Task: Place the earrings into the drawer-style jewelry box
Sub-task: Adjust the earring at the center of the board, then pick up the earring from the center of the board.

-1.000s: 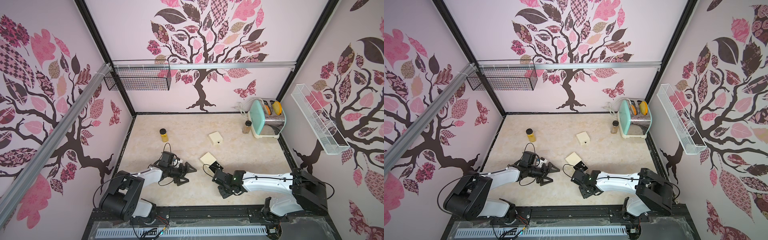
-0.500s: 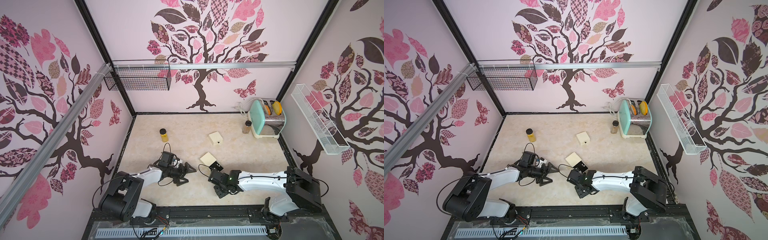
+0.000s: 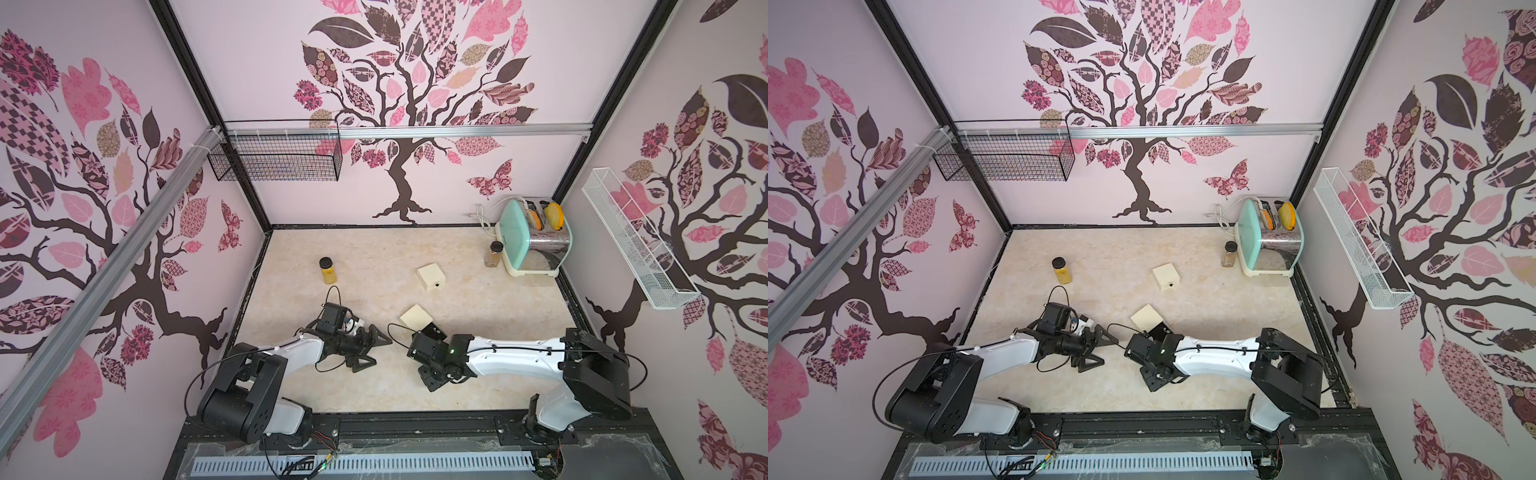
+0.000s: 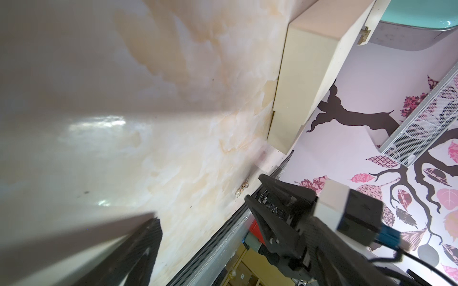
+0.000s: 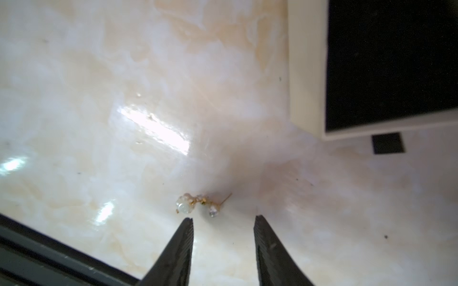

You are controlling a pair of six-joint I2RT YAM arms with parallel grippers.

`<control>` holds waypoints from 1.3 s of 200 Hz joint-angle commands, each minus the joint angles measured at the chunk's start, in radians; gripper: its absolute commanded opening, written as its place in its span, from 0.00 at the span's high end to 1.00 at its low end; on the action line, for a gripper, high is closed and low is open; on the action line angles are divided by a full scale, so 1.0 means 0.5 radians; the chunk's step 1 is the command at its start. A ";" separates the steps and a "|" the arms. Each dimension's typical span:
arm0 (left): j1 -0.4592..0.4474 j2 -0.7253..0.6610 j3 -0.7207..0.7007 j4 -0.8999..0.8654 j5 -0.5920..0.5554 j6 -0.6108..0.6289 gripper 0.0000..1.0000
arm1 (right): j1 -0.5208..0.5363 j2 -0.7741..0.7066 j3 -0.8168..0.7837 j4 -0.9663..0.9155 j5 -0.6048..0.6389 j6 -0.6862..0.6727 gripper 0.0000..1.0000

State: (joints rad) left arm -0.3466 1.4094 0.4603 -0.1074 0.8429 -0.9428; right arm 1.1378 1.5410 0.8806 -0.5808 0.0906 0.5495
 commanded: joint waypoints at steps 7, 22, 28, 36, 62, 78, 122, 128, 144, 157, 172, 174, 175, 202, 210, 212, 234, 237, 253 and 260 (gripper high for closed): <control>0.012 0.043 -0.006 -0.107 -0.133 0.046 0.06 | 0.010 -0.091 0.128 -0.100 0.024 0.114 0.54; 0.012 0.054 -0.002 -0.106 -0.127 0.050 0.06 | 0.010 -0.028 0.142 -0.075 0.061 0.236 0.51; 0.012 0.051 -0.003 -0.108 -0.125 0.054 0.06 | 0.010 0.005 0.149 -0.077 0.083 0.293 0.51; 0.012 0.048 -0.003 -0.109 -0.126 0.057 0.06 | 0.010 0.054 0.155 -0.085 0.119 0.379 0.50; 0.012 0.056 -0.003 -0.108 -0.124 0.063 0.06 | 0.010 0.188 0.184 -0.142 0.140 0.551 0.50; 0.012 0.061 -0.002 -0.103 -0.118 0.063 0.06 | 0.010 0.228 0.182 -0.179 0.123 0.629 0.50; 0.012 0.039 -0.012 -0.095 -0.118 0.060 0.06 | 0.010 0.199 0.148 -0.148 0.113 0.712 0.49; 0.012 0.038 -0.012 -0.095 -0.118 0.059 0.06 | 0.009 0.209 0.142 -0.148 0.104 0.712 0.49; 0.012 0.032 -0.015 -0.095 -0.118 0.060 0.06 | 0.010 0.230 0.119 -0.134 0.063 0.723 0.50; 0.012 0.030 -0.015 -0.095 -0.118 0.060 0.06 | 0.010 0.229 0.103 -0.116 0.032 0.728 0.50; 0.012 0.032 -0.018 -0.088 -0.118 0.057 0.06 | 0.010 0.213 0.083 -0.095 0.016 0.733 0.50; 0.012 0.034 -0.016 -0.088 -0.118 0.056 0.06 | 0.010 0.211 0.081 -0.094 0.013 0.735 0.51; 0.012 0.034 -0.017 -0.089 -0.118 0.057 0.06 | 0.010 0.210 0.079 -0.093 0.014 0.735 0.51; 0.012 0.036 -0.019 -0.084 -0.118 0.051 0.06 | 0.022 0.191 0.042 -0.087 -0.024 0.744 0.54; 0.012 0.042 -0.019 -0.080 -0.118 0.051 0.06 | 0.027 0.172 0.029 -0.090 -0.026 0.745 0.54; 0.012 0.042 -0.019 -0.079 -0.118 0.049 0.06 | 0.028 0.167 0.026 -0.090 -0.026 0.745 0.55; 0.012 0.047 -0.024 -0.071 -0.116 0.043 0.06 | 0.038 0.095 -0.005 -0.108 -0.040 0.751 0.56; 0.012 0.044 -0.025 -0.071 -0.117 0.042 0.06 | 0.039 0.084 -0.009 -0.111 -0.042 0.749 0.56; 0.012 0.038 -0.026 -0.071 -0.121 0.042 0.06 | 0.041 0.039 0.003 -0.130 -0.042 0.751 0.57; 0.012 0.035 -0.028 -0.073 -0.124 0.039 0.06 | 0.041 0.020 0.016 -0.133 -0.037 0.749 0.57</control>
State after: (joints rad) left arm -0.3466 1.4124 0.4644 -0.1131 0.8436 -0.9390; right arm 1.1511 1.5890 0.8726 -0.6144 0.0742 0.9165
